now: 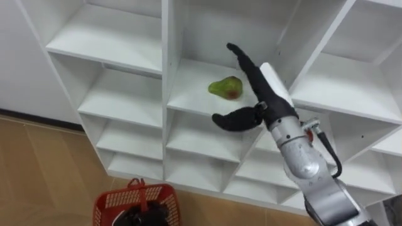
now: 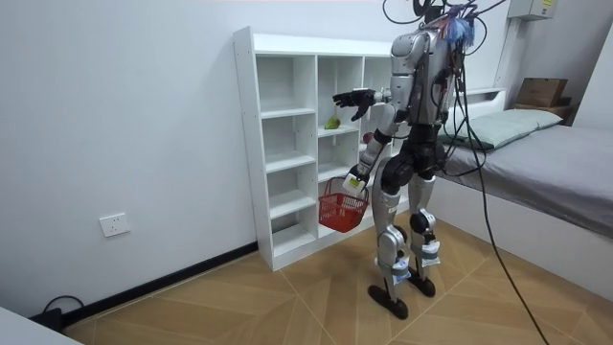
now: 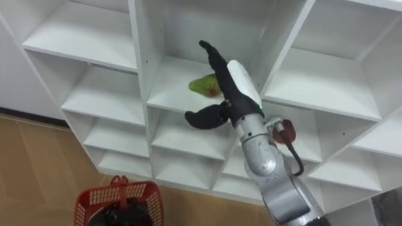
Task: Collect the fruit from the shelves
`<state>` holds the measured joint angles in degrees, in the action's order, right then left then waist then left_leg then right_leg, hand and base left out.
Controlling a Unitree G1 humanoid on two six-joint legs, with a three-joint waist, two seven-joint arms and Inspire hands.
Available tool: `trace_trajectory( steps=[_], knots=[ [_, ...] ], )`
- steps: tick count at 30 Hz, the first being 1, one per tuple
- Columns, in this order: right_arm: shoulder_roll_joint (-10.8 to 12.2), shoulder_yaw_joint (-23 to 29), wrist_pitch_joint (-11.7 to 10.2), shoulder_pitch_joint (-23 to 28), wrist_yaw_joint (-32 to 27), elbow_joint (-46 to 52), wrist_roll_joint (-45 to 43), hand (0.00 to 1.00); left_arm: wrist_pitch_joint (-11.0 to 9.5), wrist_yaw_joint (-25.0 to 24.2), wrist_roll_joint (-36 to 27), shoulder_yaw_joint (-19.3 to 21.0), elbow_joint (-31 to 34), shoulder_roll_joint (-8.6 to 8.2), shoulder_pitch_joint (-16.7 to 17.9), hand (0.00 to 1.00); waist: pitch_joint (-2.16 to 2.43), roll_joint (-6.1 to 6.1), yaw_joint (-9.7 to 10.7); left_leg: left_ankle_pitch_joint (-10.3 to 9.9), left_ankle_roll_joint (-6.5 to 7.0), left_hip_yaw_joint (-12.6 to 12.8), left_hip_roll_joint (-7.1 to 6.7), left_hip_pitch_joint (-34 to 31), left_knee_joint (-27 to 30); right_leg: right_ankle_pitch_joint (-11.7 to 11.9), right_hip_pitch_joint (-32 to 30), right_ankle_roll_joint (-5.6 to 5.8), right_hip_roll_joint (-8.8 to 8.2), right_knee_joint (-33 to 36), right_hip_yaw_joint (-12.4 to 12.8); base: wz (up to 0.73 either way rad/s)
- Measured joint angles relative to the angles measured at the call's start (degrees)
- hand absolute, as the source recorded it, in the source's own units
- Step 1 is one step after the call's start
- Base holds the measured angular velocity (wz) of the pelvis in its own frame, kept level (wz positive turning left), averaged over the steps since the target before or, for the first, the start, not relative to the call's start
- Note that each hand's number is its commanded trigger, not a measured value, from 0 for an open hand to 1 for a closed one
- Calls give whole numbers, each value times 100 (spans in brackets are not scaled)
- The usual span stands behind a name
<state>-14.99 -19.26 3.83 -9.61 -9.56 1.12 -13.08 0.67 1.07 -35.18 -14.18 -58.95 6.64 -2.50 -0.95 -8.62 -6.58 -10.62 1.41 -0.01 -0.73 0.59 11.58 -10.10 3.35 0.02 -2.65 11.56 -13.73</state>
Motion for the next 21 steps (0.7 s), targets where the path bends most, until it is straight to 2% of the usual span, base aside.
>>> trace_trajectory(
  steps=[4,6,8,11,13,16,17,21],
  knots=[
    [-86,238,17,-317,-104,-428,512,0,99,-18,223,51,3,75,42,100,-17,-168,-2,-1,-1,-44,-1,-11,31,0,39,0,-7,0,-81,10],
    [-85,370,230,-670,-107,-755,614,0,191,-55,262,77,7,123,35,100,0,-230,34,-4,0,-69,-8,-119,96,0,-11,0,-17,6,-149,11],
    [-87,517,316,-939,-150,-914,876,0,219,-78,458,109,39,137,40,100,-12,-258,31,-4,0,-82,-12,-211,123,1,-65,1,-25,7,-220,12],
    [-88,642,337,-1377,-302,-1401,1393,0,394,-171,663,103,135,160,66,100,-7,-282,23,-5,-1,-116,-11,-254,195,1,-64,1,-23,6,-262,15],
    [-116,649,337,-1577,-372,-1723,1491,0,421,-185,834,80,300,186,89,100,-7,-308,24,-4,-4,-121,-3,-302,221,1,-66,1,-31,2,-383,25],
    [-121,651,340,-1747,-468,-2161,1521,0,421,-254,1055,93,484,207,109,100,4,-339,-15,-3,-5,-168,-5,-352,231,1,-68,1,-39,2,-505,17],
    [-149,652,343,-1794,-490,-2296,1534,0,422,-310,1116,97,529,225,108,100,38,-373,-22,-2,-5,-191,-10,-420,253,1,-141,1,-43,7,-530,12],
    [-296,651,382,-2036,-582,-2669,1692,0,463,-409,1240,82,620,254,109,100,46,-418,-102,-1,-4,-231,-27,-702,387,1,-344,0,-53,7,-531,7]
  ],
)
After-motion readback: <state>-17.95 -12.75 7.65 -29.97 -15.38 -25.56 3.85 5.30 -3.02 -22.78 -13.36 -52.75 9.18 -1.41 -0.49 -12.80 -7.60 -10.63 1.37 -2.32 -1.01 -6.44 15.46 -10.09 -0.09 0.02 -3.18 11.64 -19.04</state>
